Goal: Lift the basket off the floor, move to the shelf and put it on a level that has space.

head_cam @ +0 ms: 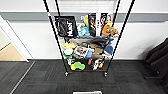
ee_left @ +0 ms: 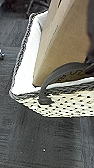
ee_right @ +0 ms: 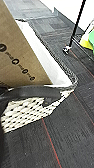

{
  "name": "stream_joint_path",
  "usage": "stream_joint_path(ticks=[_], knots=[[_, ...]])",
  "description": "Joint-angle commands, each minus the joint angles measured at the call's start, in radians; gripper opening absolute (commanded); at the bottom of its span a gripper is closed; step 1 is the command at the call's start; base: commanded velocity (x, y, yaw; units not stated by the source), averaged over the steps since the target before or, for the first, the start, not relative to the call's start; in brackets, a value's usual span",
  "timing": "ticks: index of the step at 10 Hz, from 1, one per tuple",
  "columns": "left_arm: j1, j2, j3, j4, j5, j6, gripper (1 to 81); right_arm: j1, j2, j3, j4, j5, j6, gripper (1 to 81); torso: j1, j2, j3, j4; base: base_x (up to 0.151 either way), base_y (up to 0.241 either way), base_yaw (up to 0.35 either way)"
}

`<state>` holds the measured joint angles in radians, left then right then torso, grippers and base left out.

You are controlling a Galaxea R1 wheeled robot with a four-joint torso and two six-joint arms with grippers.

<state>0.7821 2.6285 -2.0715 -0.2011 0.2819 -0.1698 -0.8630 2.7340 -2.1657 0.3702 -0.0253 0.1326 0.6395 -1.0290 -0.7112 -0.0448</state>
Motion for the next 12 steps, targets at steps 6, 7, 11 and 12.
stream_joint_path(ticks=[6, 7, 11, 12], knots=[[-0.088, -0.013, 0.059, -0.04, 0.055, -0.005, 1.0, 0.08, -0.003, 0.078, 0.03, -0.048, 0.013, 1.0, -0.174, 0.264, 0.265, 0.0, 0.0, 0.0, 0.0], [-0.082, -0.016, 0.065, -0.04, 0.054, -0.005, 1.0, 0.075, -0.005, 0.083, 0.03, -0.048, 0.007, 1.0, -0.196, 0.298, 0.294, 0.0, 0.0, 0.0, 0.0], [-0.057, -0.079, 0.172, -0.037, 0.04, -0.005, 1.0, 0.051, -0.008, 0.101, 0.029, -0.048, 0.004, 1.0, -0.273, 0.412, 0.28, 0.0, 0.0, 0.0, 0.0], [-0.051, -0.096, 0.194, -0.037, 0.037, -0.005, 1.0, 0.041, -0.009, 0.104, 0.027, -0.048, 0.002, 1.0, -0.291, 0.441, 0.283, 0.0, 0.0, 0.0, 0.0]])
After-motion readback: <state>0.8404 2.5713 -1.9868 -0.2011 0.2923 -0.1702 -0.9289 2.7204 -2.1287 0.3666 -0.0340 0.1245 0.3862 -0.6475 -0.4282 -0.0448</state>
